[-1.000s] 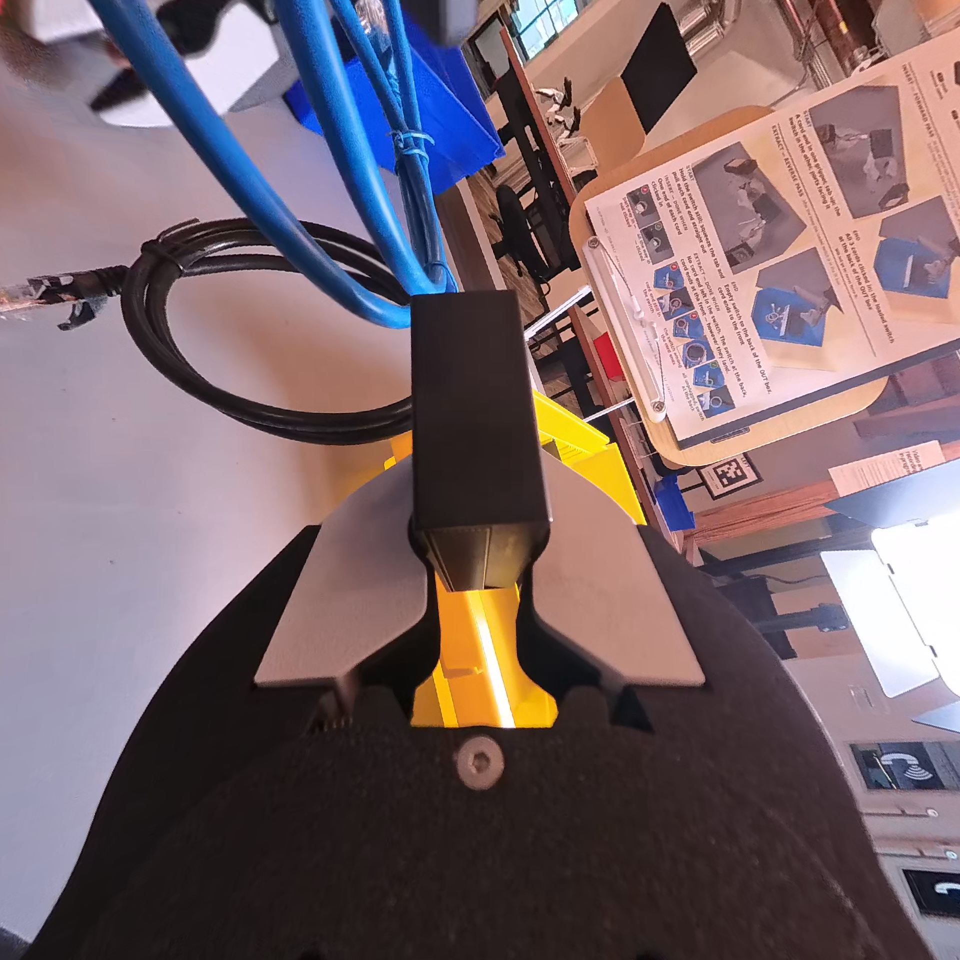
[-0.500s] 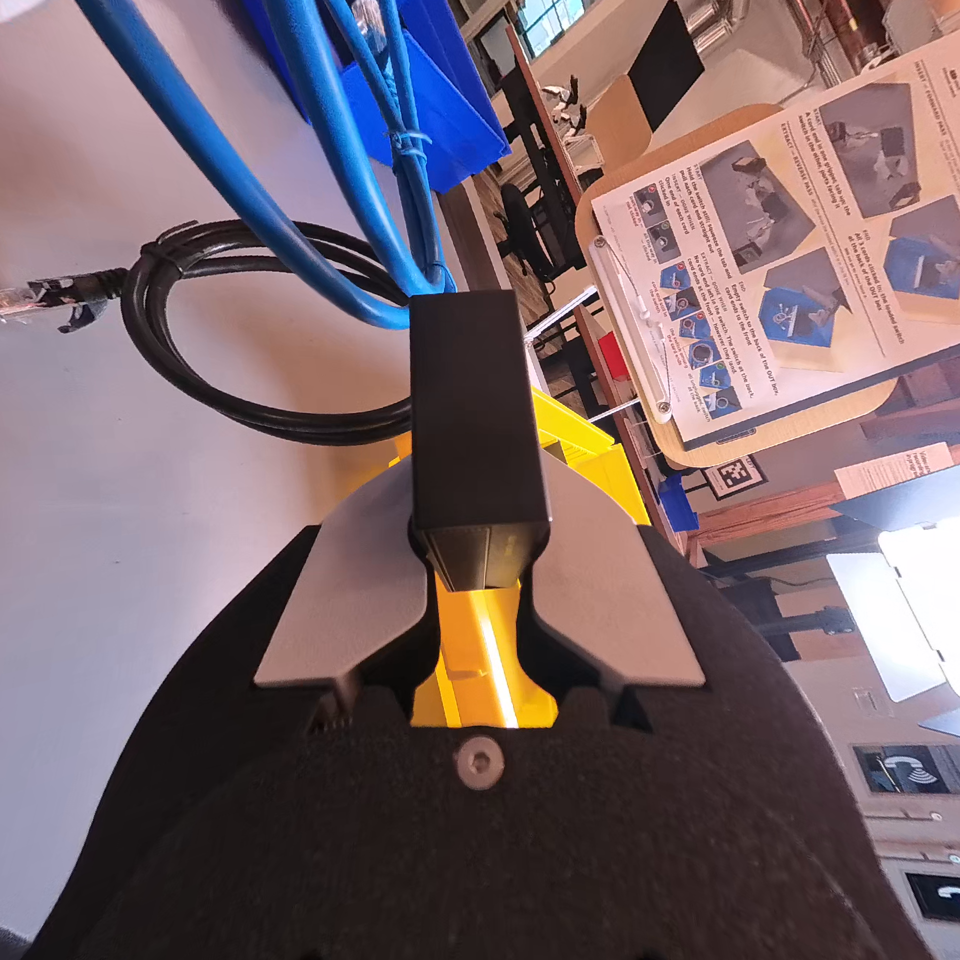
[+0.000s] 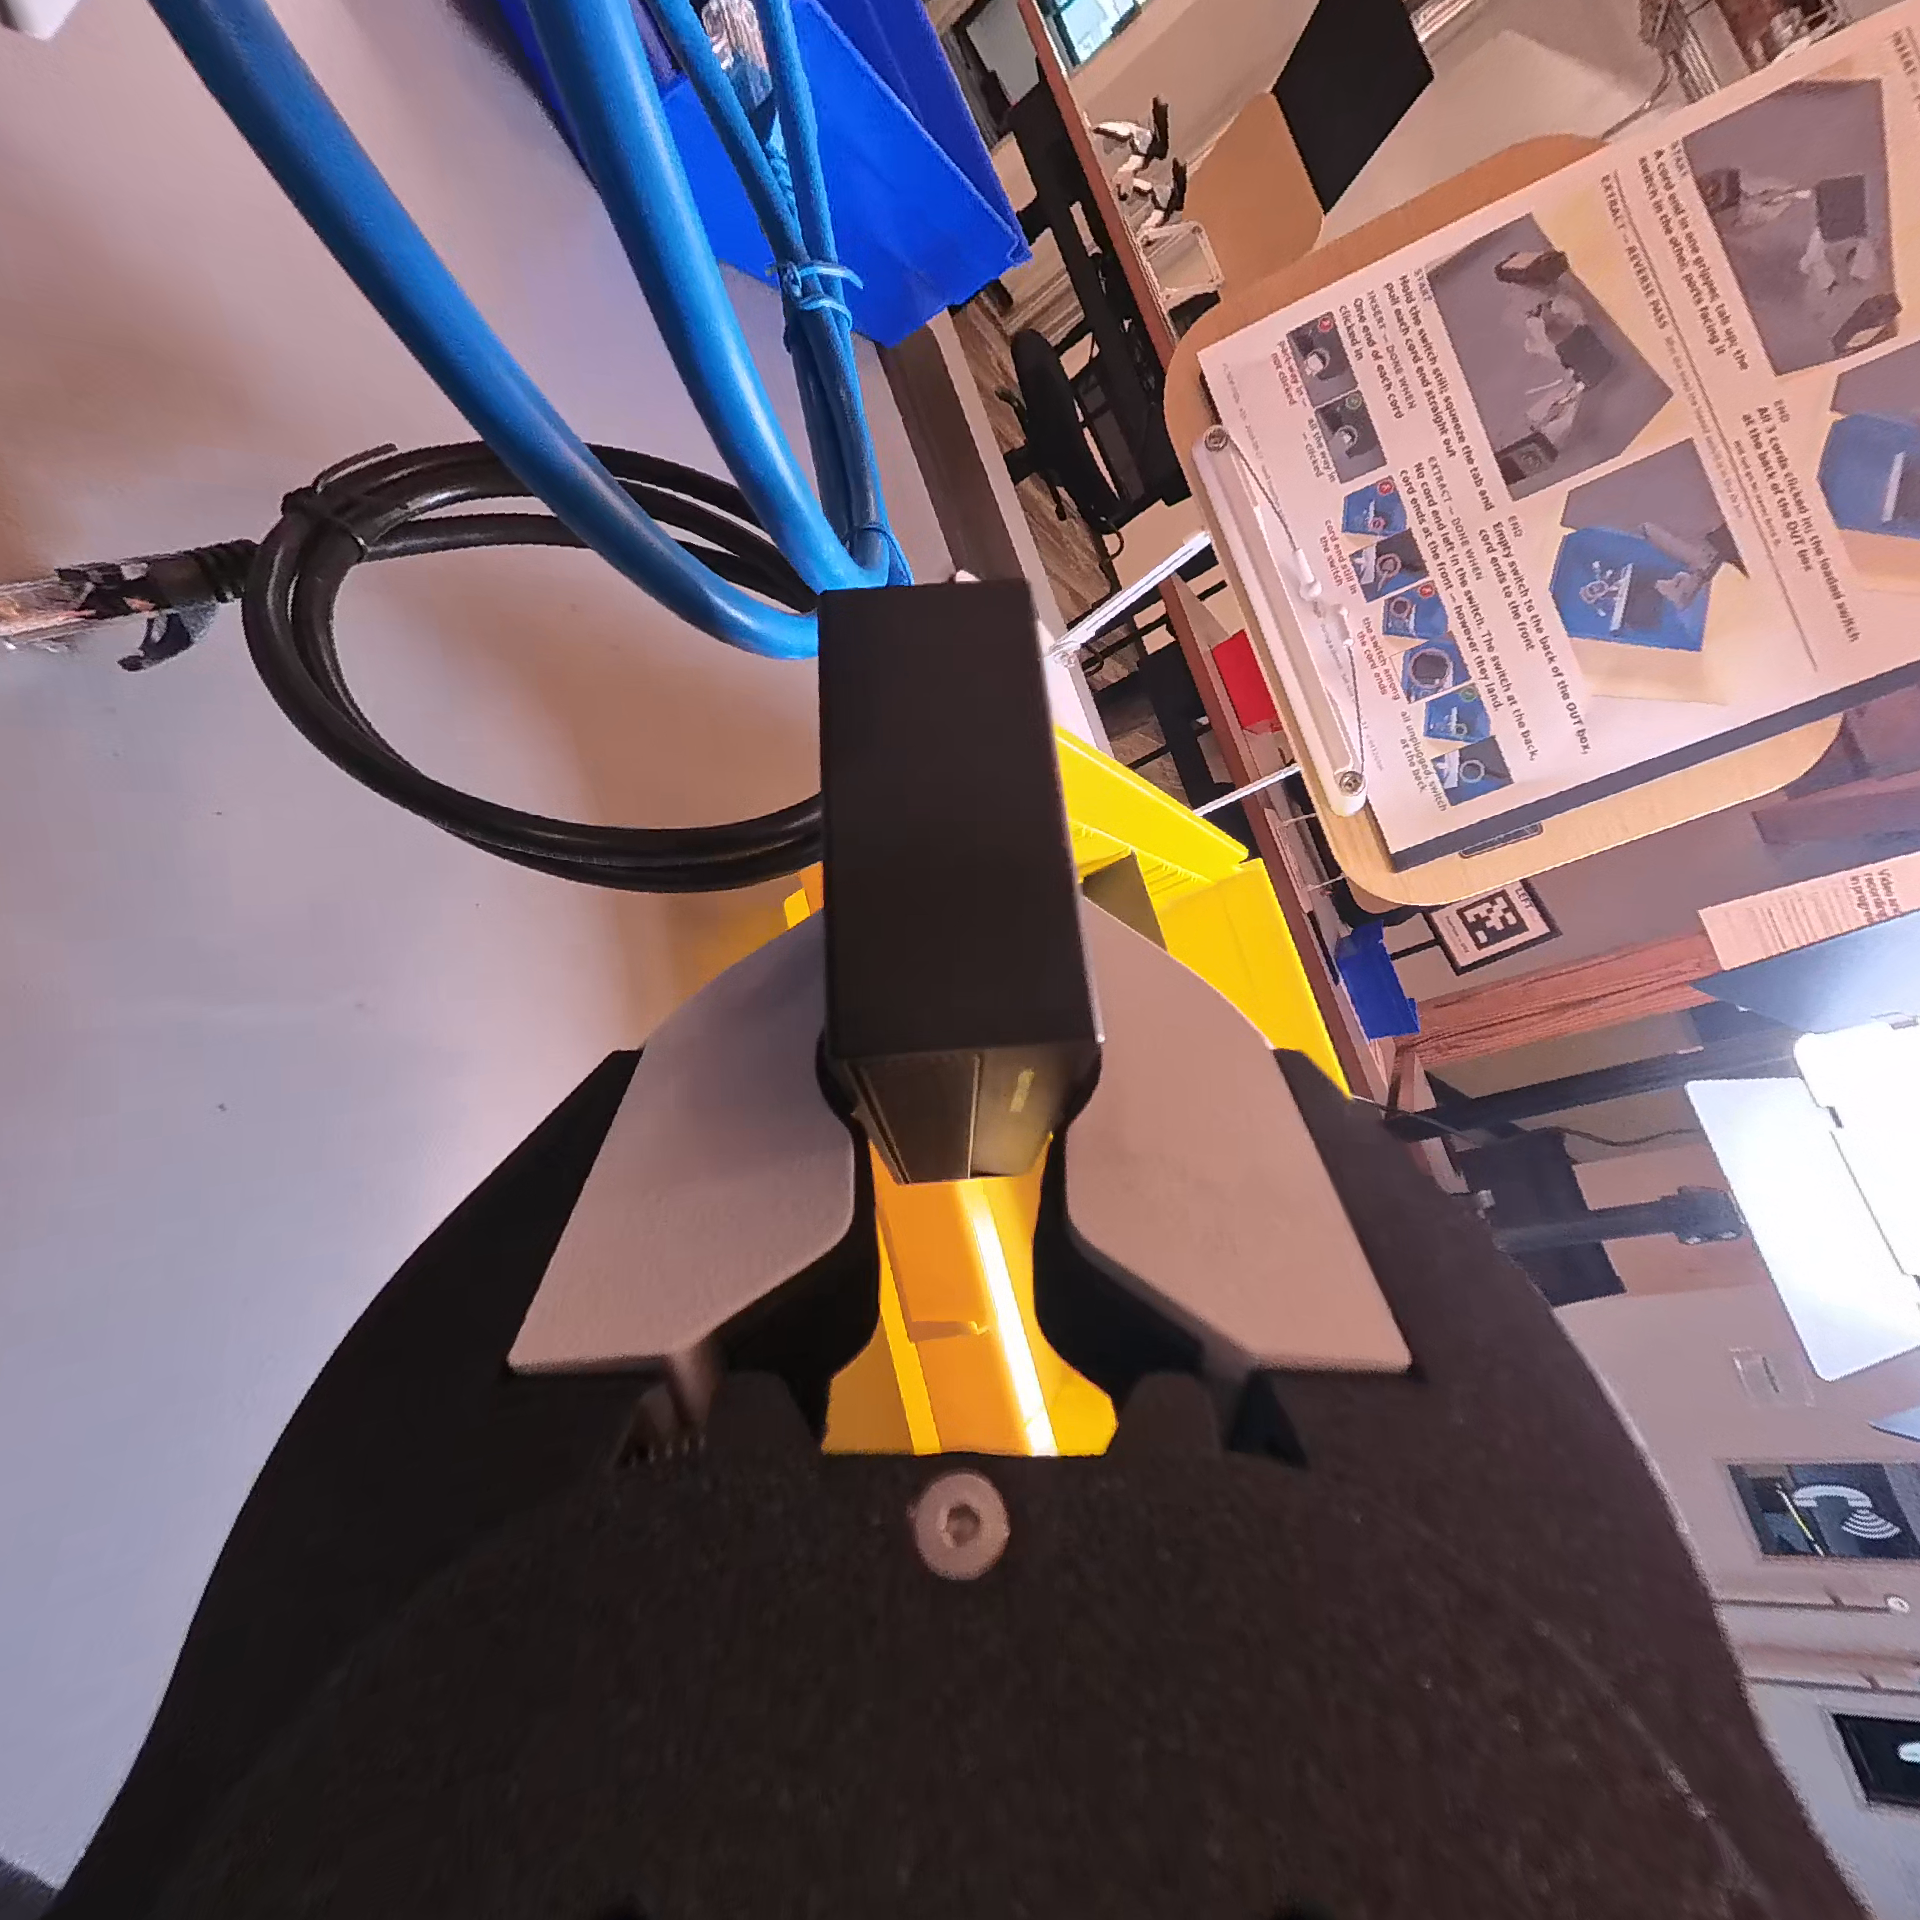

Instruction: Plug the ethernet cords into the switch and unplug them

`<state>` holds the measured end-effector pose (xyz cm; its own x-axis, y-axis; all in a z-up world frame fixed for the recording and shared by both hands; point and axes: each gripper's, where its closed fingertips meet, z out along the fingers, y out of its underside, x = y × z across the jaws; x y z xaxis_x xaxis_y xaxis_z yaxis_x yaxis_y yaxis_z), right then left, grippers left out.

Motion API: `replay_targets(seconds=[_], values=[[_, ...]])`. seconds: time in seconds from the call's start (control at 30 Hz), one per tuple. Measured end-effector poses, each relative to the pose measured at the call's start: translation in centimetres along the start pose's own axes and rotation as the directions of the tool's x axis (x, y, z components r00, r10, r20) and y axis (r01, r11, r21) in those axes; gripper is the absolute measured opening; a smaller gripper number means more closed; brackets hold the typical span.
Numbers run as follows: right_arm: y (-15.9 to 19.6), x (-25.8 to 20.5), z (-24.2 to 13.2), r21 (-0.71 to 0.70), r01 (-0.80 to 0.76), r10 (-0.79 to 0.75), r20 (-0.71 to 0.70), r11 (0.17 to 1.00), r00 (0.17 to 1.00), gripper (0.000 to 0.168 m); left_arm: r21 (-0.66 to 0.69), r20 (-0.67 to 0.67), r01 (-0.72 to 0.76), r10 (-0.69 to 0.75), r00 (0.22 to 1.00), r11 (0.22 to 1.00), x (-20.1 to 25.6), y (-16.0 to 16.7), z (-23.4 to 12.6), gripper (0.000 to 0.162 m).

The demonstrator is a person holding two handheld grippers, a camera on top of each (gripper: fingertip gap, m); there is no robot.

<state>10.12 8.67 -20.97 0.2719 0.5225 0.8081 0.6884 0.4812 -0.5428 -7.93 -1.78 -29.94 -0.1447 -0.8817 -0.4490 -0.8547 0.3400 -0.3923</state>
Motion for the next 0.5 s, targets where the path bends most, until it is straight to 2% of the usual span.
replay_targets(seconds=[0.1, 0.37, 0.5], values=[[0.31, -0.23, 0.38, -0.008, -0.005, 0.005, 0.015, 1.000, 1.000, 0.031, -0.026, 0.013, -0.115, 0.116, 0.993, 0.993, 0.64, -0.30, 0.16, 0.009], [0.84, -0.19, 0.69, -0.030, -0.021, 0.022, 0.016, 0.999, 1.000, 0.031, -0.137, -0.027, -0.359, 0.359, 0.933, 0.923, 0.64, -0.67, 0.72, 0.008], [0.99, -0.02, 0.64, -0.036, -0.027, 0.027, 0.010, 0.999, 1.000, 0.031, -0.159, -0.070, -0.407, 0.401, 0.914, 0.900, 0.59, -0.76, 0.98, 0.009]])
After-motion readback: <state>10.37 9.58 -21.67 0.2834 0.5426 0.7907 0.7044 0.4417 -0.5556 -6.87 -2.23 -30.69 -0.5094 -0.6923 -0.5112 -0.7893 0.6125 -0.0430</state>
